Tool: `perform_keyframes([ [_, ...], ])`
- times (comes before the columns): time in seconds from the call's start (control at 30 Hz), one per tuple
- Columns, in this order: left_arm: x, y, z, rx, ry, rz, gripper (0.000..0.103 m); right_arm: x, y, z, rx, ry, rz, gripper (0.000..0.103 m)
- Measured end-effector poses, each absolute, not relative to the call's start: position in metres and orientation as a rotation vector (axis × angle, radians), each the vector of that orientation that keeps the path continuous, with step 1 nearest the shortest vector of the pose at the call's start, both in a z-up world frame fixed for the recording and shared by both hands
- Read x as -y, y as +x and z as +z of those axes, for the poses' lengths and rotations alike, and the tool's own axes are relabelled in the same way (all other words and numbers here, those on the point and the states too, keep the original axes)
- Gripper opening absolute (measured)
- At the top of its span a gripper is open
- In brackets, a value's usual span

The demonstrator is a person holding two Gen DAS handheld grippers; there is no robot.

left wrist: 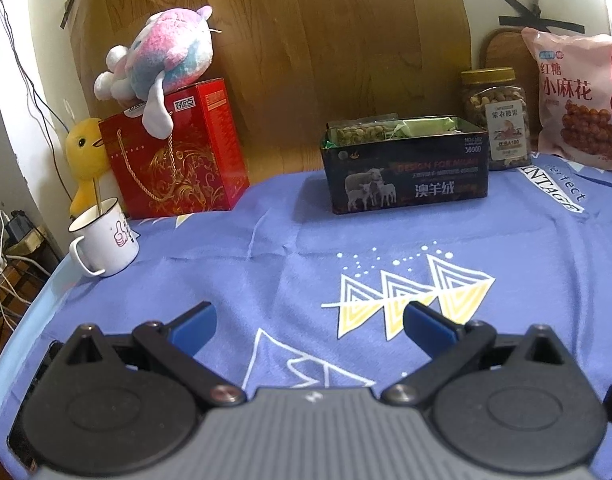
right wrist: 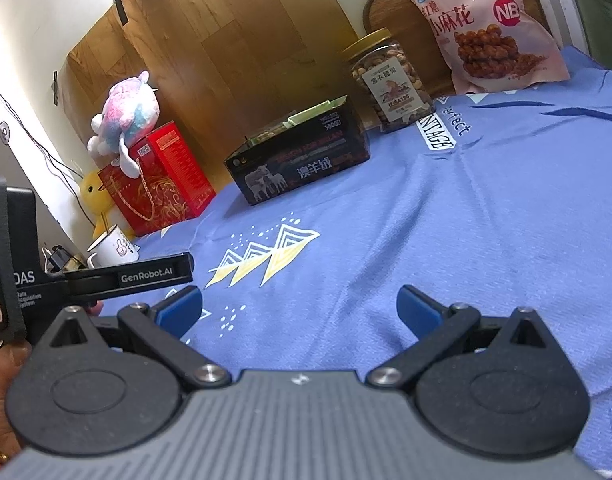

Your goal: Organize snacks

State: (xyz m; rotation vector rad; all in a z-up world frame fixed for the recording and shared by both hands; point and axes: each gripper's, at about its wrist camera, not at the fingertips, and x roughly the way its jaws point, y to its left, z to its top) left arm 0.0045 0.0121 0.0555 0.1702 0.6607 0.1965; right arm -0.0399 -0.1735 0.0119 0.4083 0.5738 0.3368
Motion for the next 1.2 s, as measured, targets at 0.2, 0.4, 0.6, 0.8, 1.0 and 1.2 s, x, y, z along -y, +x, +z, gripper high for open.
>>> perform_keyframes([
  [0.2, -0.0133, 0.0071, 0.0545, -0.675, 0.167, 0.195, 0.103, 0.1726, -0.0375, 0.0118, -0.578, 0.409, 0.341, 0.103],
  [0.4, -0.0123, 0.0084, 0.0544, -0.686, 0.160, 0.175, 0.103, 0.1713, -0.0368, 0.0123, -0.576, 0.400, 0.345, 0.103],
  [0.6, -0.0079, 0.0087, 0.0543, -0.690, 0.160, 0.154, 0.103, 0.1690, -0.0362, 0.0138, -0.567, 0.381, 0.332, 0.103],
  [0.8, -0.0043, 0.0084, 0.0523, -0.680, 0.192, 0.154, 0.103, 0.1689, -0.0347, 0.0133, -0.568, 0.379, 0.323, 0.103],
  [1.0, -0.0085, 0.0083, 0.0544, -0.649, 0.220, 0.191, 0.103, 0.1676, -0.0340, 0.0134, -0.572, 0.377, 0.324, 0.103],
  [1.2, -0.0089, 0.0071, 0.0540, -0.634, 0.243, 0.205, 0.103, 0.1659, -0.0345, 0.0125, -0.574, 0.378, 0.324, 0.103],
])
